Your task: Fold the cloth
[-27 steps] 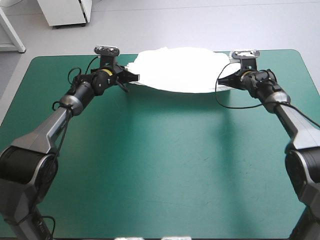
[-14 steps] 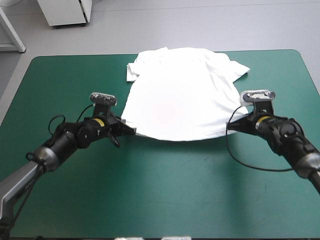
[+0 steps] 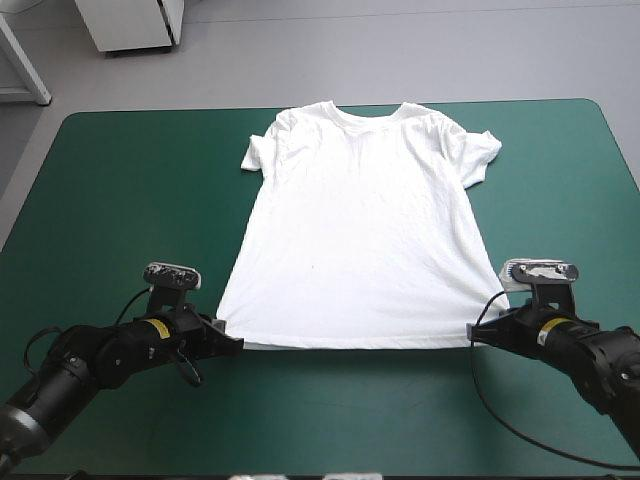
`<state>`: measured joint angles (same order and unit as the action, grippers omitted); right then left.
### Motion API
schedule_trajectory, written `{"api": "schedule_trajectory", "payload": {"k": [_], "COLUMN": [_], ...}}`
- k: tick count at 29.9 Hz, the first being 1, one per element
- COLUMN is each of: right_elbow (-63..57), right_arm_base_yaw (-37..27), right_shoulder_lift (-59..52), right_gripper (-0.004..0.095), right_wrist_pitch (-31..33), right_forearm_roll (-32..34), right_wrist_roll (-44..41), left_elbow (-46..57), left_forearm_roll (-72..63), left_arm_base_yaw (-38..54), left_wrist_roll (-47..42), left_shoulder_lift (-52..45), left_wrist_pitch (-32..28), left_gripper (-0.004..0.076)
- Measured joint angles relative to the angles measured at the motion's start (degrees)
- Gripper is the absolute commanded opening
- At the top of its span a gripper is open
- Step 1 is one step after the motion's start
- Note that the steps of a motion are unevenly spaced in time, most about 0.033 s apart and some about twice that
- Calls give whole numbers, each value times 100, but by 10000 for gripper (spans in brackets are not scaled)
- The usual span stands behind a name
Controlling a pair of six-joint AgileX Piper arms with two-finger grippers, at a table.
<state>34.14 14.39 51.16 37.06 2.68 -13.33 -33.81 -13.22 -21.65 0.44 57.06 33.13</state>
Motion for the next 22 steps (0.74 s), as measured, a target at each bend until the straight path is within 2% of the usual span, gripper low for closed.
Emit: {"api": "schedule_trajectory", "payload": {"k": [9, 11, 13, 15, 18, 20, 22], "right_elbow": [-266, -266, -266, -266, -247, -118, 135], "right_arm_base_yaw": [0, 0, 0, 0, 0, 0, 0], "right_shoulder_lift": [-545, -549, -551, -551, -551, -551, -551], "right_gripper": [-11, 38, 179, 382, 598, 620, 591], "right_wrist_pitch": [818, 1037, 1329, 1663, 2054, 2244, 2326], "right_forearm_roll": [-368, -428, -528, -645, -785, -805, -790], "right_wrist_roll": [5, 5, 46, 77, 95, 95, 74], "left_elbow": [105, 105, 105, 105, 61, -91, -408], "left_forearm_roll": [-6, -12, -16, -16, -16, 1, 73], "left_arm_base_yaw": [0, 0, 0, 0, 0, 0, 0], "left_wrist_roll": [-44, -96, -154, -173, -141, -124, -117], "left_shoulder_lift": [-454, -454, -454, -454, -456, -456, -456], "left_wrist_pitch": [832, 1056, 1353, 1707, 2229, 2559, 2775], "left_gripper": [-8, 4, 65, 196, 441, 579, 601]}}
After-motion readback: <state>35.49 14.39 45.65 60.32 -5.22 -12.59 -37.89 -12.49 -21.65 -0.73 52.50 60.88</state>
